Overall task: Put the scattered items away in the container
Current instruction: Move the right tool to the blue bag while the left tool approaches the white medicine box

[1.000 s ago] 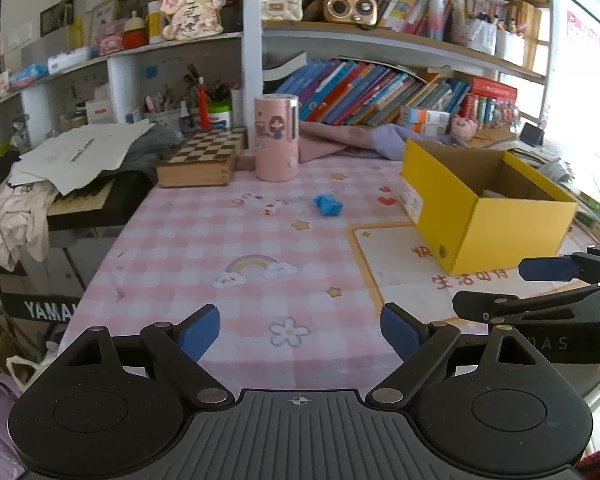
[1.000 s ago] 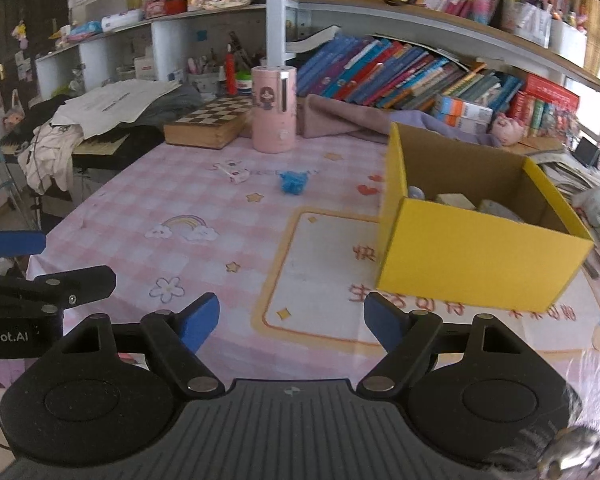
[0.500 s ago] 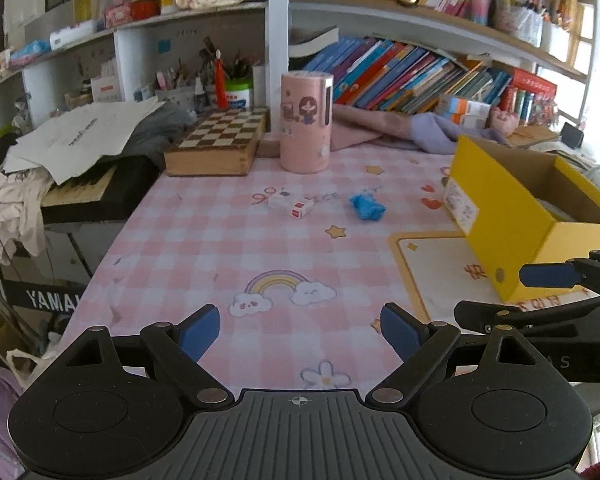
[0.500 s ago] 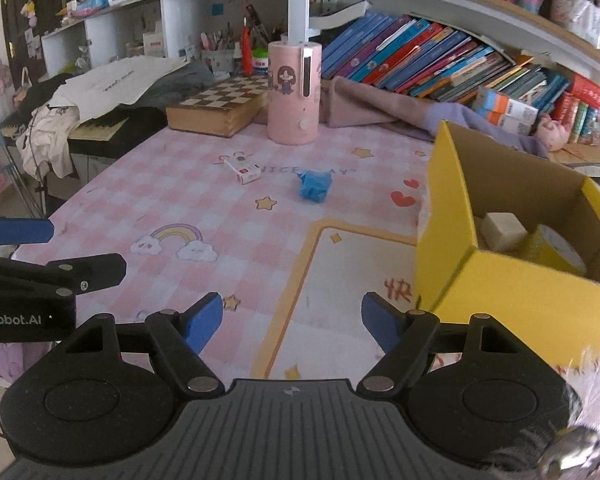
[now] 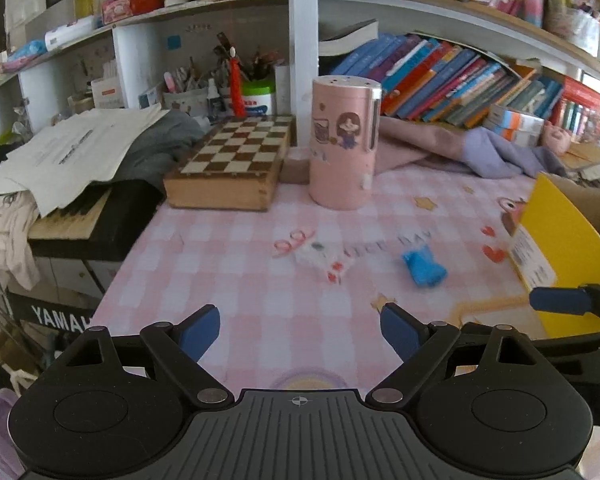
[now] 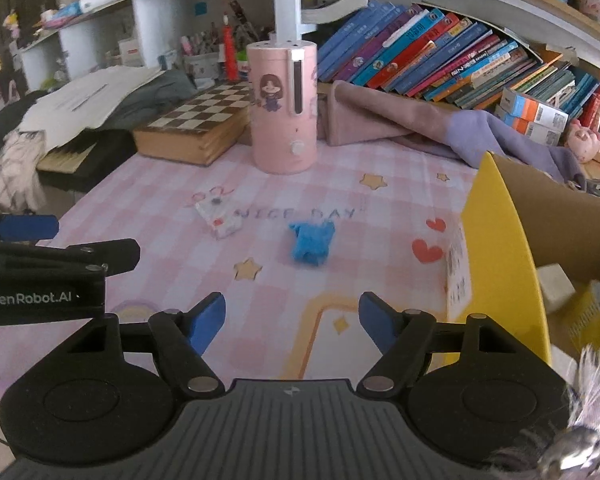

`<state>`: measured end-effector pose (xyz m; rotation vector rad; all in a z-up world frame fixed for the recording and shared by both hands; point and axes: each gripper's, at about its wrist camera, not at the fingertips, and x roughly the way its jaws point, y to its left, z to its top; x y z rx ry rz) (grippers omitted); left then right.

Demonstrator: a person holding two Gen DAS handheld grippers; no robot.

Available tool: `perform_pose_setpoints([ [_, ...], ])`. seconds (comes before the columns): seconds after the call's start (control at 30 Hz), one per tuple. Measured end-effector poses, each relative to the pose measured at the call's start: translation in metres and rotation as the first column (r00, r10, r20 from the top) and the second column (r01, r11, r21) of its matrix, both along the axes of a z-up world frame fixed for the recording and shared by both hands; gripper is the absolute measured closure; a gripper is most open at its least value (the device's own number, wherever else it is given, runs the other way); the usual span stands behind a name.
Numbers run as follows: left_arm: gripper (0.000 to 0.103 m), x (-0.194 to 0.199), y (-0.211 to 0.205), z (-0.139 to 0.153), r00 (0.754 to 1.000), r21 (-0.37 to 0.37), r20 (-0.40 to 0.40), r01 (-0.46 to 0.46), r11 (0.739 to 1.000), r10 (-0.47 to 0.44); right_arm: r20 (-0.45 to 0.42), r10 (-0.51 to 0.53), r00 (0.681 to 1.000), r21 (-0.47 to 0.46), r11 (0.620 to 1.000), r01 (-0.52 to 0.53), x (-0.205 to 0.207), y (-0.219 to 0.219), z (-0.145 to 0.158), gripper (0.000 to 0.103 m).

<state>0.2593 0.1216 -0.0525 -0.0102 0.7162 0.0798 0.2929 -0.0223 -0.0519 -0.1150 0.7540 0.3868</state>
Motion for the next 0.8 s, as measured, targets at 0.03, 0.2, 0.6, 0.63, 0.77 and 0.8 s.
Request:
perform_pose_setpoints([
  [0.03,0.013,0.008,0.001,-0.001,1.0,0.0,-0.004,-0.004,1.0,0.004,-0.001,-0.005,1.0,-0.001,1.0,0.005,0.006,0.003,0.0,0.031],
  [0.2,0.013,0.046,0.007,-0.01,1.0,-0.015,-0.018,-0.02,1.0,0.02,-0.008,0.011,1.0,-0.039,0.999,-0.011,0.035,0.018,-0.006,0.033],
  [0.6,0.014,0.106,0.003,-0.042,0.996,-0.048,-0.094,-0.003,0.999,-0.001,-0.062,-0.027,0.998,-0.051,0.998,0.024,0.087,0.033,-0.034,0.034],
  [0.63,0.014,0.11,0.002,-0.044,0.995,-0.047,-0.101,-0.003,0.999,-0.002,-0.069,-0.029,0.997,-0.056,0.998,0.026,0.09,0.034,-0.037,0.035],
  [0.77,0.015,0.125,-0.004,-0.053,0.992,-0.039,-0.123,-0.004,0.999,-0.001,-0.084,-0.046,0.995,-0.064,0.997,0.04,0.1,0.034,-0.045,0.038],
  [0.8,0.016,0.129,-0.004,-0.055,0.992,-0.038,-0.127,-0.009,0.999,0.004,-0.085,-0.048,0.995,-0.065,0.997,0.042,0.102,0.034,-0.047,0.038],
])
